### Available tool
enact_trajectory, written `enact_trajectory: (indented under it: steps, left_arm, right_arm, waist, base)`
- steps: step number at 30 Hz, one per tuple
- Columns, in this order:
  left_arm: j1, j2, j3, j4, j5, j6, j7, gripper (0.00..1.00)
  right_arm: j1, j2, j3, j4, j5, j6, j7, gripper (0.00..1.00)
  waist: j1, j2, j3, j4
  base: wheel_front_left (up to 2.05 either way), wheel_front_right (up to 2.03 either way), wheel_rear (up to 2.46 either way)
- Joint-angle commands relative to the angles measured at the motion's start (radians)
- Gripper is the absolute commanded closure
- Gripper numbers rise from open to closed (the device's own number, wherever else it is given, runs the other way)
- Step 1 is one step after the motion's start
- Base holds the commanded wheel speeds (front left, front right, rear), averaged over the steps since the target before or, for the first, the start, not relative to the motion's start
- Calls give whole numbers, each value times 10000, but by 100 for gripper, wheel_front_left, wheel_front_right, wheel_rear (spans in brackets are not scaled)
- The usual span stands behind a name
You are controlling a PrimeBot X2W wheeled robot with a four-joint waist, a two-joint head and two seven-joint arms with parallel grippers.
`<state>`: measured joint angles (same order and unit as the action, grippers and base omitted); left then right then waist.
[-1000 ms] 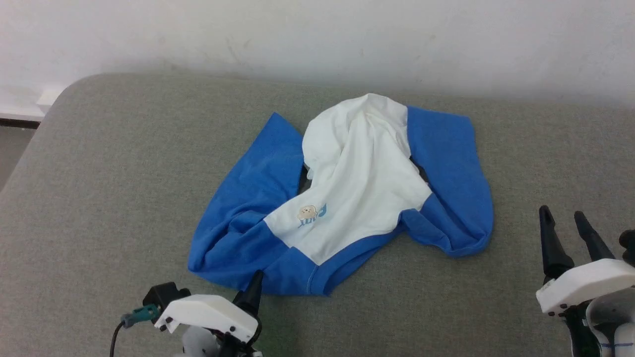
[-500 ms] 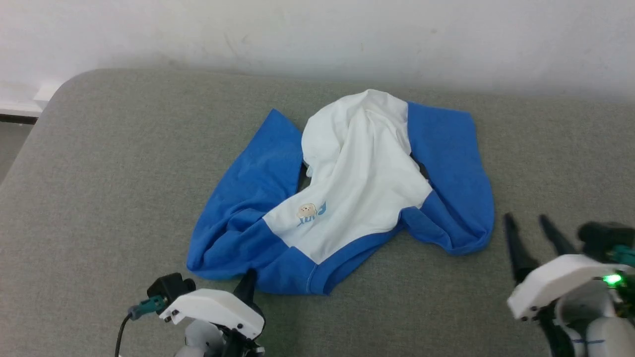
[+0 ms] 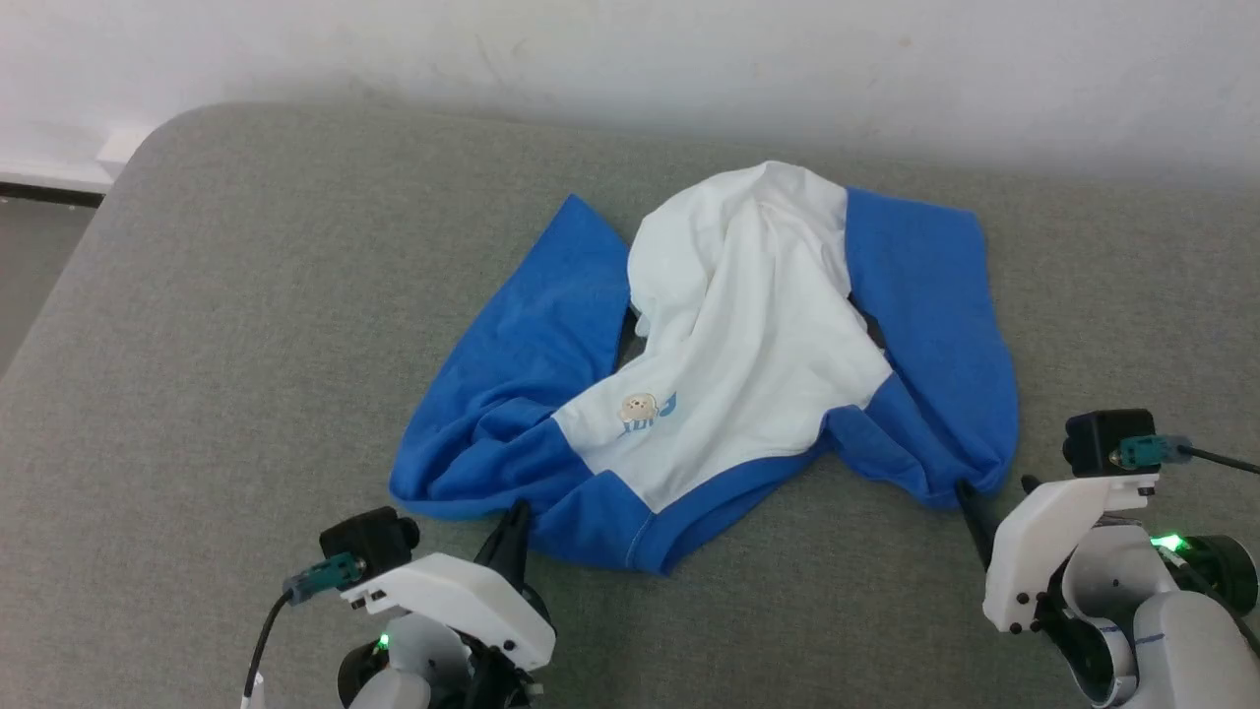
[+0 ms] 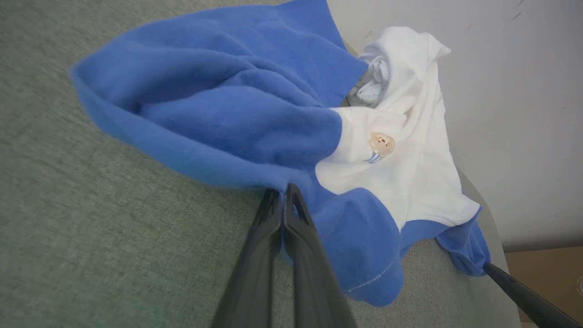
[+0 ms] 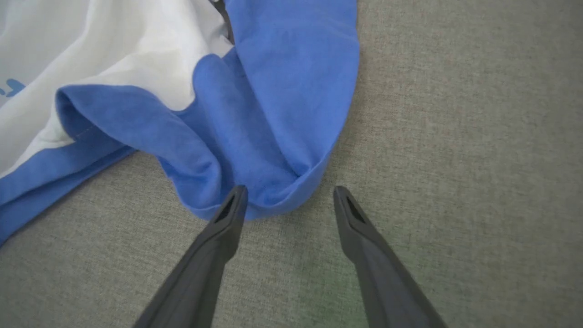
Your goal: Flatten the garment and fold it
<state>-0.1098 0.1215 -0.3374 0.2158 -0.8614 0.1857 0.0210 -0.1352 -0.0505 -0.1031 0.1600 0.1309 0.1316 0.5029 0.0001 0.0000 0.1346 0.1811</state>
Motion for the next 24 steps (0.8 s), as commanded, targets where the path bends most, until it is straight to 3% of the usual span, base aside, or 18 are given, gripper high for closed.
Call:
enact_trajectory:
  steps: [1,7,8,9,10,19,24]
  left_arm:
    - [-51,-14,-70,-84,63,34,48,100]
    - [-87,-39,-160,-113,39,39,130,100]
    - [-93,-41,-163,-106,30,33,130,100]
    - [-99,-40,-165,-91,22,26,131,100]
    - [-106,-38,-171,-76,19,20,134,100]
    - [-168,6,246,-551,-267,-228,-295,100]
    - [-770,388,961,-1671,-611,-567,-480,100]
  right_arm:
    - [-208,3,-73,213,-43,-9,103,0]
    - [-582,3,-73,861,-68,-9,252,0]
    - [-633,3,-81,961,-38,-9,263,52]
    - [-678,3,-70,1045,-20,-9,255,94]
    - [-710,3,-15,1122,-3,-9,260,100]
    - [-924,3,-8,856,1493,-9,-371,100]
    - [-1362,3,-210,-255,3966,-9,-87,100]
  waist:
    - [-1,0,114,80]
    - [-1,0,280,107]
    - [-1,0,296,109]
    - [-1,0,308,113]
    - [-1,0,313,117]
    - [-1,0,-18,22]
    - [-1,0,-468,-110]
  base:
    - [0,0,0]
    - [0,0,0]
    - [0,0,0]
    - [0,0,0]
    - [0,0,0]
    - [0,0,0]
    - [0,0,0]
